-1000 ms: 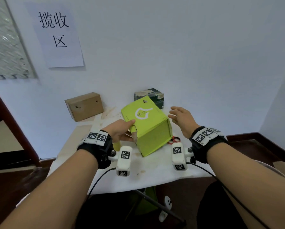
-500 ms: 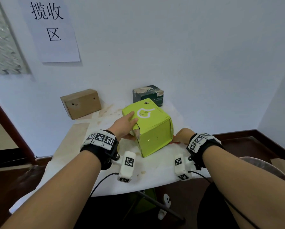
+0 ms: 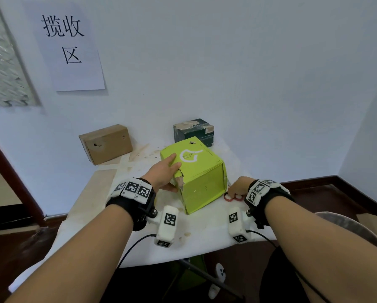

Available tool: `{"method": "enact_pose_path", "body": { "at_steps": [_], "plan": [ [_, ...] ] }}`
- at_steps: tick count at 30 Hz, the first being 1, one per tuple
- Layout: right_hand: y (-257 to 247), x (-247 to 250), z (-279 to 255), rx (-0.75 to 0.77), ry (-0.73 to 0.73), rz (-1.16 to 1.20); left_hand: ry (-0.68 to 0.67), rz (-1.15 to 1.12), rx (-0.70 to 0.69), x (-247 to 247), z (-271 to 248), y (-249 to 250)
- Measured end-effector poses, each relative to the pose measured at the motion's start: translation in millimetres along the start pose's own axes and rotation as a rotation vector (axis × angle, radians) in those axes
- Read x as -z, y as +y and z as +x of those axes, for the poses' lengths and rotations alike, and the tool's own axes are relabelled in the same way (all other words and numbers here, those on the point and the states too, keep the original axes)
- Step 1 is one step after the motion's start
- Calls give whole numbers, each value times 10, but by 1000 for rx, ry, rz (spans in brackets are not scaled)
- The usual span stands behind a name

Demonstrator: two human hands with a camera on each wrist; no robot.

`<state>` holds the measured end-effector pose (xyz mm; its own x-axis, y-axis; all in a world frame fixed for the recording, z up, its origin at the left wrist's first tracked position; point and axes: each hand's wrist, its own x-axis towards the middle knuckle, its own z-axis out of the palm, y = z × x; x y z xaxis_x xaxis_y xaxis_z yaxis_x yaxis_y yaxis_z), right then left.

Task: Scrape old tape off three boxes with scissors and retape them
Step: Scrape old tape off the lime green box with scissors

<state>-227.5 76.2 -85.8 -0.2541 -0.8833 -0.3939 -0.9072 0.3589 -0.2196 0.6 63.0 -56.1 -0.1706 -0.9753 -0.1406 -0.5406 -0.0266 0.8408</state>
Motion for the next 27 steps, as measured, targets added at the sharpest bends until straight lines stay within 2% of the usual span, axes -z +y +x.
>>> {"method": "enact_pose_path", "body": {
  "at_steps": [4,7,10,14,18,22,24,27],
  "plan": [
    [21,-45,13,-20,-10,-14,1,-55,25,19,-8,-8],
    [79,-29,-13,-44,55,135,2,-98,41,20,-43,0],
    [164,-60,91,-91,54,500,-5,-90,38,20,-40,7],
    [297,-41,214,-55,191,1085,-19,36,-8,-19,9,28],
    [239,106,90,89,368,1434,-18,42,20,-82,30,182],
    [96,188,22,172,375,1611,-101,61,21,-175,6,313],
    [48,201,16,169,400,1621,-119,169,-17,-190,-41,375],
    [27,219,45,195,431,1660,-98,682,-97,-93,-76,455]
  ]
}}
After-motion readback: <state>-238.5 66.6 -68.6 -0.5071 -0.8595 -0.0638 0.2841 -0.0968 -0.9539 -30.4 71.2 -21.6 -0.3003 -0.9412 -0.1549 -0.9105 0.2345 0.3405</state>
